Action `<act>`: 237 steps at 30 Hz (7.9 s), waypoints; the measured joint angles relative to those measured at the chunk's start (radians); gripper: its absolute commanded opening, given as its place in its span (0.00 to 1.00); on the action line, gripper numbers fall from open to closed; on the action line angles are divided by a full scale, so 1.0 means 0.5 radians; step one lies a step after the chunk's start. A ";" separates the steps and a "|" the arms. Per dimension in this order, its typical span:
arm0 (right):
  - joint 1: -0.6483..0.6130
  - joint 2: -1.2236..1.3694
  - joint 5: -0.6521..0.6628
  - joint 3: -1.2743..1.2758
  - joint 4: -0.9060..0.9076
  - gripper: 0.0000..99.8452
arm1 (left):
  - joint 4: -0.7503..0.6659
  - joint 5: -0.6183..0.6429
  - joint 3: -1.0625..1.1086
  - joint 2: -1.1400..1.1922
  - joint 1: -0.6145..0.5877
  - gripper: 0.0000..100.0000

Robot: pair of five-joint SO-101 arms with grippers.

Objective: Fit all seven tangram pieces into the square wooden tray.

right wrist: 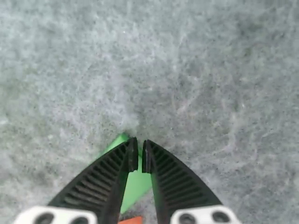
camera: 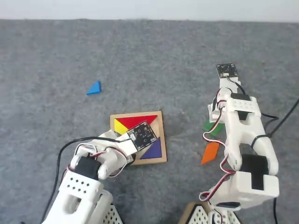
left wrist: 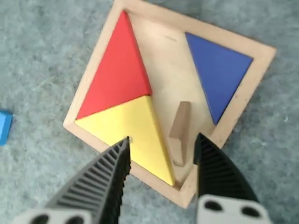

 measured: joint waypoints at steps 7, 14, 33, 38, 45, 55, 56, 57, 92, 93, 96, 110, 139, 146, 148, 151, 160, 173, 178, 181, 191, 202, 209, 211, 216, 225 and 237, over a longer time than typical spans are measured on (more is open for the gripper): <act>0.000 0.000 0.000 0.000 0.000 0.03 | -0.043 -0.074 0.018 0.000 -0.015 0.22; 0.000 0.000 0.000 0.009 0.000 0.03 | -0.288 -0.083 0.068 0.236 -0.031 0.22; 0.000 0.000 0.000 0.018 0.000 0.03 | -0.503 0.006 -0.470 1.200 -0.239 0.22; 0.000 0.000 0.000 0.018 0.000 0.03 | -0.402 0.043 -0.399 0.850 -0.242 0.22; 0.000 0.000 0.000 0.018 0.000 0.03 | -0.528 0.064 -0.236 0.700 -0.249 0.22; 0.000 0.000 0.000 0.018 0.000 0.03 | -0.684 0.697 -0.236 0.697 -0.252 0.18; 0.000 0.000 0.000 0.018 0.000 0.03 | -0.684 0.758 -0.236 0.697 -0.252 0.18; 0.000 0.000 0.000 0.018 0.000 0.03 | -0.681 0.807 -0.236 0.697 -0.249 0.18; -1.212 -0.644 0.258 0.006 0.423 0.23 | -0.850 0.921 -0.313 0.779 -1.049 0.01; -1.252 -0.565 0.258 -0.018 0.423 0.20 | -0.853 0.918 -0.313 0.779 -1.049 0.01; -1.384 -0.350 0.196 -0.129 0.423 0.06 | -0.856 0.914 -0.313 0.779 -1.049 0.01; -1.599 0.046 -0.061 -0.368 0.423 0.01 | -0.914 0.939 -0.313 0.779 -1.160 0.01; -1.783 0.061 -0.086 -0.095 0.098 0.01 | -0.918 0.939 -0.313 0.779 -1.160 0.01; -1.918 0.055 0.012 -0.083 0.126 0.01 | -0.918 0.939 -0.313 0.779 -1.160 0.01; -1.985 0.052 0.064 -0.083 0.175 0.01 | -0.918 0.939 -0.313 0.779 -1.160 0.01; -2.031 0.058 0.095 -0.080 0.239 0.01 | -0.918 0.939 -0.313 0.779 -1.160 0.01; -1.961 -0.242 0.114 -0.071 0.442 0.01 | -0.918 0.939 -0.313 0.779 -1.160 0.01; -0.921 -1.234 0.325 0.034 0.896 0.02 | -0.918 0.939 -0.279 0.779 -1.160 0.01; -0.506 -1.289 0.485 0.292 0.850 0.21 | -0.918 0.939 -0.279 0.779 -1.160 0.01; -0.399 -1.215 0.703 0.433 0.752 0.29 | -0.918 0.939 -0.279 0.779 -1.160 0.01; -0.344 -0.531 1.387 0.377 0.491 0.31 | -0.918 0.939 -0.279 0.779 -1.160 0.01; -0.117 0.236 1.556 -0.181 0.473 0.25 | -0.918 0.939 -0.279 0.779 -1.160 0.01; -0.104 0.338 1.556 -0.334 0.460 0.00 | -0.918 0.939 -0.279 0.779 -1.160 0.01; -0.101 0.338 1.556 -0.353 0.460 0.02 | -0.918 0.939 -0.279 0.779 -1.160 0.01; -0.095 0.356 1.556 -0.423 0.522 0.01 | -0.918 0.939 -0.279 0.779 -1.160 0.01; 0.046 0.267 1.556 -0.856 1.034 0.01 | -0.918 0.939 -0.279 0.779 -1.160 0.01; 0.184 -0.381 0.911 -1.847 1.455 0.01 | -0.918 0.939 -0.258 0.779 -1.148 0.01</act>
